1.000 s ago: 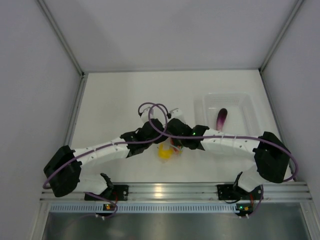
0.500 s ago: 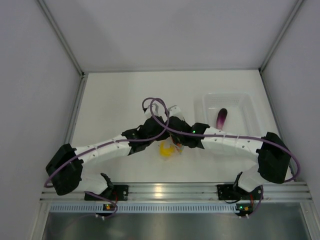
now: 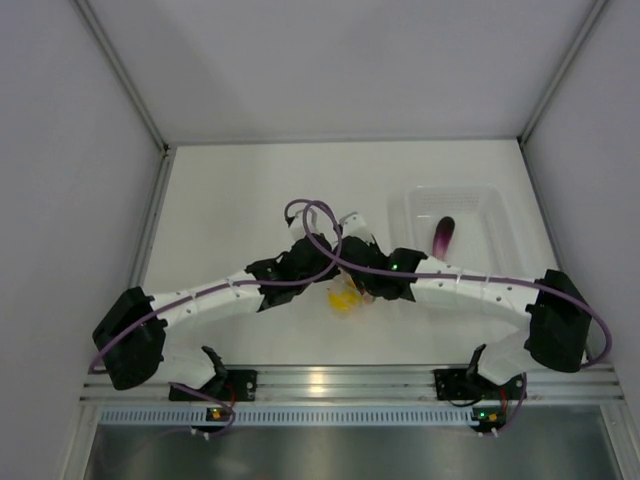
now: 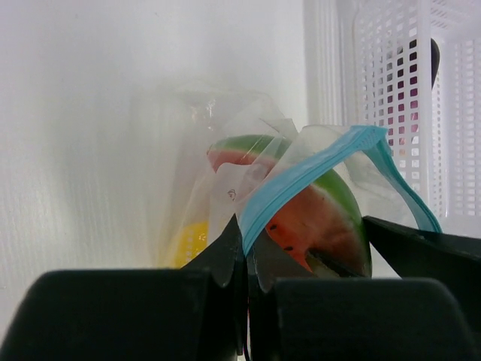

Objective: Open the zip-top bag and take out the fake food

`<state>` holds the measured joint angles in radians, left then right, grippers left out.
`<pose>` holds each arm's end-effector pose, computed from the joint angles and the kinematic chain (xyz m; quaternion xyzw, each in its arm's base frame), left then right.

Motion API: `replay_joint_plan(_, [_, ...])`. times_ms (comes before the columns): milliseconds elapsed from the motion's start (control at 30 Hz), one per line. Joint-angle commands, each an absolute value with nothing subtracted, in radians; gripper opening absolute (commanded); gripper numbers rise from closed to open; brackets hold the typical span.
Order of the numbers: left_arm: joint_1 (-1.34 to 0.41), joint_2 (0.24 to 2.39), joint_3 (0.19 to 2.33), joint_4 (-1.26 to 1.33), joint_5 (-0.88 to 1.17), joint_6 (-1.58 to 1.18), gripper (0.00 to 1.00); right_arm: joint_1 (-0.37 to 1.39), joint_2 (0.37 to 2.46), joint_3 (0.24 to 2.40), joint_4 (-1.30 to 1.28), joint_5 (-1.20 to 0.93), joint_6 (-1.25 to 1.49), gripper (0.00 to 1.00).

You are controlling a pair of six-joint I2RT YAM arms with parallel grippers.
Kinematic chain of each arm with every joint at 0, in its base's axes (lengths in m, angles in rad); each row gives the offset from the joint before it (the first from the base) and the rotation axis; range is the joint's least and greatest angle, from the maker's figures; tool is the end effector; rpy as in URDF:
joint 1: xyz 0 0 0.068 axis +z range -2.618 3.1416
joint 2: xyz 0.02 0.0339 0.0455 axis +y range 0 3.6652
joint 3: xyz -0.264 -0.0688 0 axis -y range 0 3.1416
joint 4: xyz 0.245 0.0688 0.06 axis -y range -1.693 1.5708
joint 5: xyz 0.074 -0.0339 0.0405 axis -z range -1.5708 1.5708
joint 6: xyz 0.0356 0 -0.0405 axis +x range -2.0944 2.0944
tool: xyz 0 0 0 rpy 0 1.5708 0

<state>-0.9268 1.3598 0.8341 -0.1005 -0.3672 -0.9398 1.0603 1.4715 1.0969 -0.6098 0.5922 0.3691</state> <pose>0.1865 -0.2271 0.2378 -0.0887 0.8750 -0.2627 0.3969 0.1645 0.2530 0.2562 -0.2308 0.8901 -0.0298 0.3919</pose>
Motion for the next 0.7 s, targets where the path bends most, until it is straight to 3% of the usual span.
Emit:
replay_joint_plan(0, [-0.936,1.361,0.85,-0.117,-0.429,-0.953,0.0,1.123,1.382,1.063,-0.539,0.546,0.295,0.0])
replay_joint_plan(267, [-0.936,1.388,0.876,-0.129,-0.44,-0.937,0.0,1.157,1.276,0.996,-0.411,0.482,0.216,0.0])
replay_joint_plan(667, [-0.951,1.39,0.879,-0.127,-0.368,-0.916,0.0,1.143,1.427,1.065,-0.399,0.532,0.21,0.0])
